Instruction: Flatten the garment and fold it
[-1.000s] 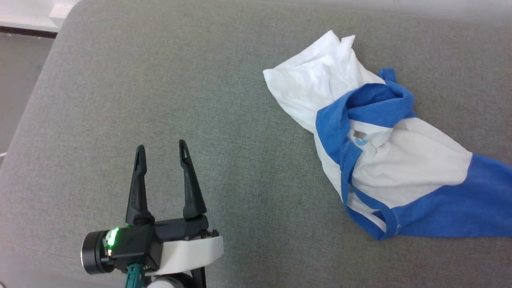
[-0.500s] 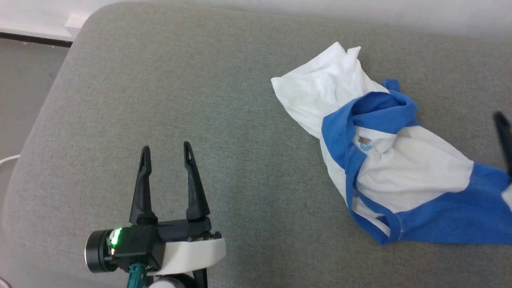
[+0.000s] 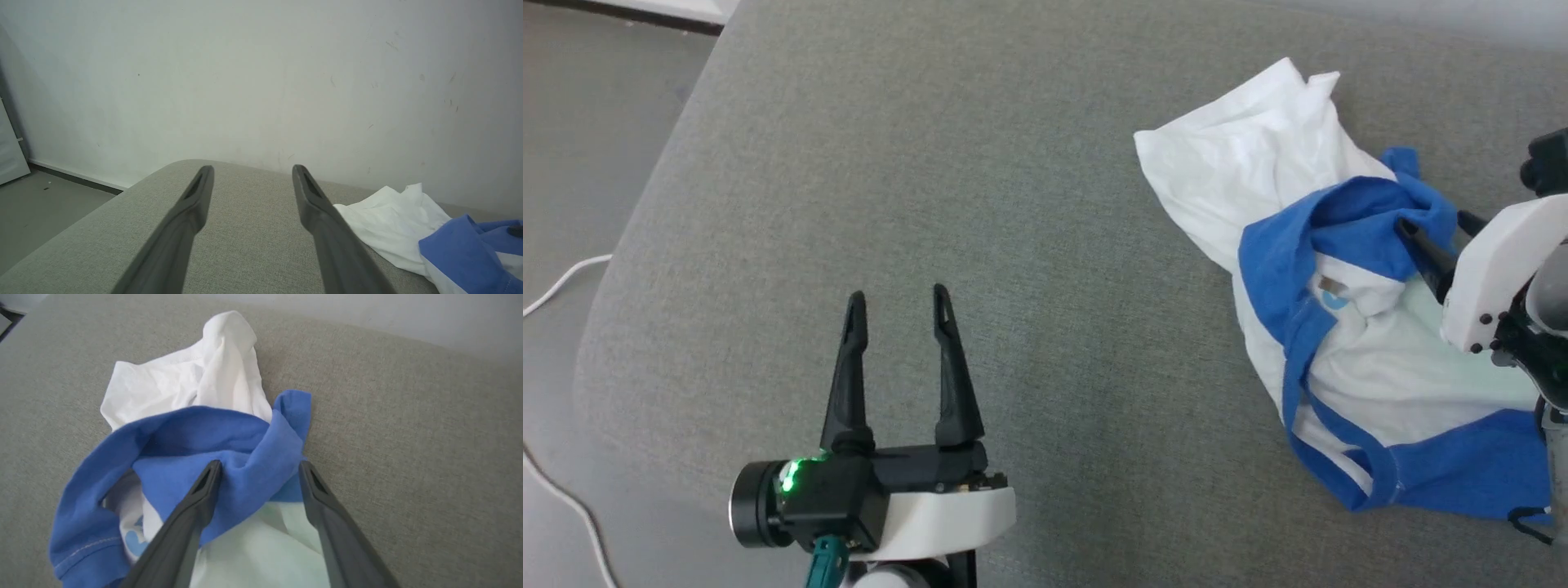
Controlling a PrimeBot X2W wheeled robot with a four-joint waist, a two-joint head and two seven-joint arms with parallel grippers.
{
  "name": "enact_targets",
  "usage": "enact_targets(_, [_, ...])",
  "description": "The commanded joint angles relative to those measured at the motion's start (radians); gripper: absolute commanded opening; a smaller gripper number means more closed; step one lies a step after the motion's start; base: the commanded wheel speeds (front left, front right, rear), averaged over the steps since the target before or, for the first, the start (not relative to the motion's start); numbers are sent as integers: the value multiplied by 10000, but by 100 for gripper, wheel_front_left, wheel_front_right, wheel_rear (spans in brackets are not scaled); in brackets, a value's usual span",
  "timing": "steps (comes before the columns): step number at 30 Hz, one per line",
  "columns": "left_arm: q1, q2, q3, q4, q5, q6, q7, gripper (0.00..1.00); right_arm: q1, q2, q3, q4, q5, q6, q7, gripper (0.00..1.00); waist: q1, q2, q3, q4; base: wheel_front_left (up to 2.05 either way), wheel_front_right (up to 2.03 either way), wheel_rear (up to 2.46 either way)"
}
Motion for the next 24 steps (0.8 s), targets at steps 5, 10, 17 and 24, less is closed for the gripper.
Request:
enact_targets(5, [-264,-29,-219,-10,-101,241,-47,100,-449,183,-32,829,-336,-9,213,46,-1,-1,369,390,0,0,0])
enact_targets(10, [-447,-29,-429,62,-152,381,-47,100,-822,324,-320,1306,-775,-9,-291,0,-1,-1,397,422,0,0,0])
enact_targets(17, [-416,-29,-318,303,-205,331,-47,100,-1650,-15,-40,1026,-792,-9,-1502,0,-1,-1,-247,368,0,0,0])
enact_targets(24, [-67,-29,91,307,-186,80,-47,100,-2228,190,2479,-371,-50,-9,-2099,0,-1,-1,-790,382,0,0,0])
